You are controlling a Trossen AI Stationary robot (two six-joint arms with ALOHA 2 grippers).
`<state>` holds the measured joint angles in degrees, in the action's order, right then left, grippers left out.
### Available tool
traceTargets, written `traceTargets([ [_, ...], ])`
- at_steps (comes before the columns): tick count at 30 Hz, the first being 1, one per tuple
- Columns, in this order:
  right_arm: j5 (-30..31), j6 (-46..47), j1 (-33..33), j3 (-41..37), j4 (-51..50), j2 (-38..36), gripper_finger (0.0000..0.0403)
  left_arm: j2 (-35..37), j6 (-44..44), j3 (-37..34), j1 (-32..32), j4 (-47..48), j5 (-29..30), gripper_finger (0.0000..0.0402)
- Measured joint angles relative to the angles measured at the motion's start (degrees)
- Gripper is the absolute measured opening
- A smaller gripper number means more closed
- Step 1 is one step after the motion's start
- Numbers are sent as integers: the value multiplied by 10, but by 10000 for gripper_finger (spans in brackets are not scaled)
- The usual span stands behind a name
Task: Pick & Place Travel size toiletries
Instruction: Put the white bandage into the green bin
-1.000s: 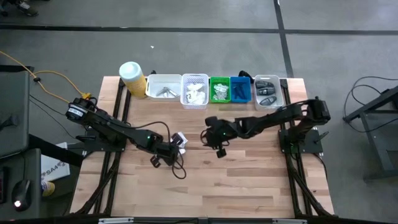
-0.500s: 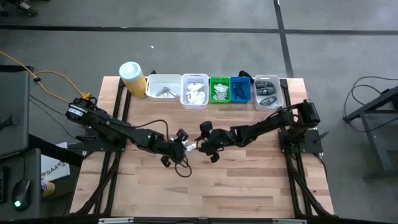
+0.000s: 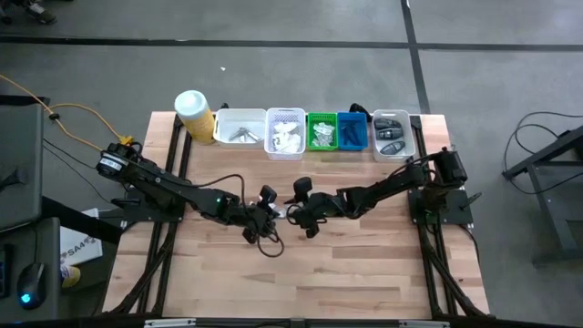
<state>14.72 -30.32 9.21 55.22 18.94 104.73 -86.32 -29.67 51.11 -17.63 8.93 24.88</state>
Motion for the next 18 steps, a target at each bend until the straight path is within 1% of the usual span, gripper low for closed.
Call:
traceTargets([
  [3, 3, 2, 0, 0, -2, 5, 157, 0, 2, 0, 0, -7, 0, 0],
  [5, 2, 3, 0, 0, -8, 5, 130, 0, 2, 0, 0, -10, 0, 0],
  [11, 2, 5, 1, 0, -8, 5, 17, 0, 1, 0, 0, -9, -5, 3],
  [14, -1, 15, 1, 0, -12, 5, 6, 0, 1, 0, 0, -4, -20, 20],
  [18, -2, 62, -4, 0, -33, 4, 3, 0, 8, 0, 0, -4, -17, 68],
])
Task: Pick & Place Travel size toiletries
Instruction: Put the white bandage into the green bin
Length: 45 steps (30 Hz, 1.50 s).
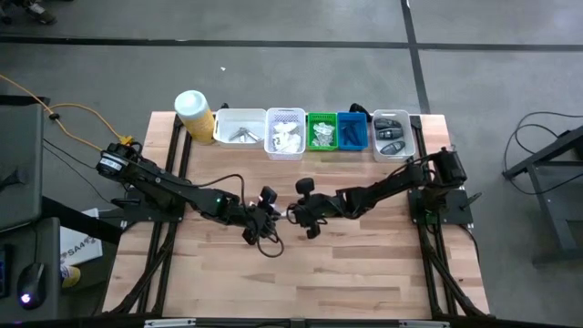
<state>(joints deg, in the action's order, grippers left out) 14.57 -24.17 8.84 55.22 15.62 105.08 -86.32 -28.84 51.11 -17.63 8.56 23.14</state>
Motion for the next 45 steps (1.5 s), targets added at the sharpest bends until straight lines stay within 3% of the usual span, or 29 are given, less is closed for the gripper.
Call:
traceTargets([
  [5, 3, 71, -20, 0, -55, -14, 3, 0, -9, 0, 0, 15, 28, 154],
  [9, 8, 137, -54, 0, -131, -45, 3, 0, -5, 0, 0, 60, 129, 206],
  [13, 18, 200, -101, 1, -186, -79, 2, 0, 11, 0, 0, 100, 211, 221],
  [19, 46, 297, -199, -1, -264, -139, 2, 0, 55, -1, 3, 167, 219, 210],
  [24, 29, 359, -302, -1, -280, -151, 3, 13, 114, -2, 38, 230, 179, 187],
  [31, -115, 376, -417, 0, -231, -128, 3, 56, 142, -6, 111, 231, 69, 160],
  [35, -174, 380, -429, 1, -196, -112, 3, 90, 143, -48, 139, 185, 36, 155],
  [39, -177, 376, -425, 0, -202, -102, 12, 124, 158, -93, 155, 144, 25, 155],
  [45, -165, 379, -426, 0, -209, -100, 83, 155, 188, -99, 158, 134, 23, 155],
])
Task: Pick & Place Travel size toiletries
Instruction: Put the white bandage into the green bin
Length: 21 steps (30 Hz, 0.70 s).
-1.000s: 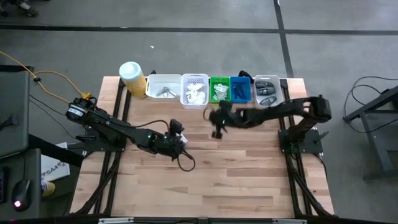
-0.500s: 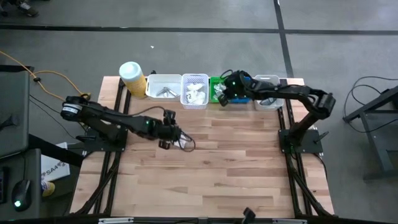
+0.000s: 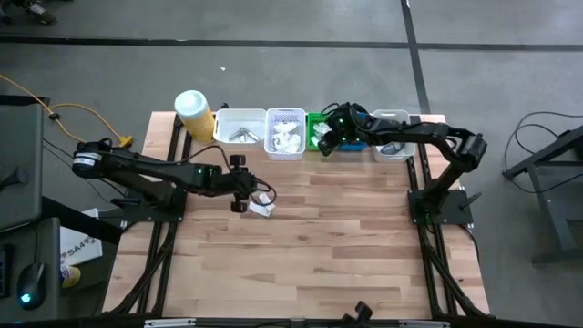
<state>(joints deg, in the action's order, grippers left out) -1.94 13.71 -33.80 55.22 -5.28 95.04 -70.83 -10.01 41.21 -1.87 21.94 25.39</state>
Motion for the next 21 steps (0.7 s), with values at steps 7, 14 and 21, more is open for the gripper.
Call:
traceTargets([
  [7, 86, 26, 0, 0, -14, -3, 186, 6, 14, -1, 0, 7, -6, 155],
  [14, 14, 31, 15, 0, -80, -42, 217, 6, 41, -1, 0, 33, -84, 155],
  [21, -1, 11, 56, 0, -89, -55, 206, 5, -142, -1, 0, 64, -265, 155],
])
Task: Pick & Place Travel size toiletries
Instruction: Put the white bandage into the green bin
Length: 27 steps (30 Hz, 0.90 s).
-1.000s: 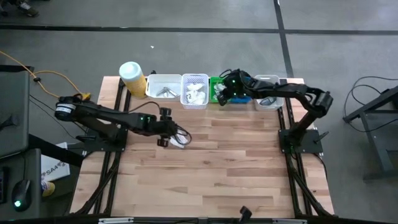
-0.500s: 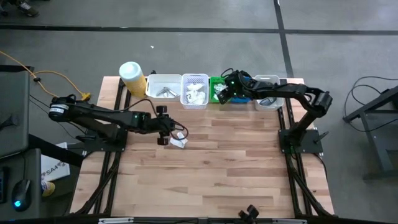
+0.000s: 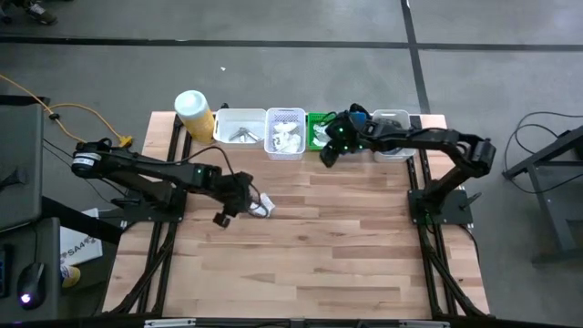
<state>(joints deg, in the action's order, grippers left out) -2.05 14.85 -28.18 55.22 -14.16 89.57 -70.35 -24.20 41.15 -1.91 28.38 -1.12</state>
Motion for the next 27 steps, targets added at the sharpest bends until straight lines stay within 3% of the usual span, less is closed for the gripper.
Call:
traceTargets([
  [3, 5, -5, 13, 0, -6, 0, 203, 0, -84, 0, 0, 25, -23, 155],
  [10, 5, -12, 32, 0, -7, 0, 199, -14, -230, 0, 0, 32, -14, 155],
  [27, 4, -10, 36, 0, -23, 0, 200, -119, -375, 0, 0, -32, 65, 155],
])
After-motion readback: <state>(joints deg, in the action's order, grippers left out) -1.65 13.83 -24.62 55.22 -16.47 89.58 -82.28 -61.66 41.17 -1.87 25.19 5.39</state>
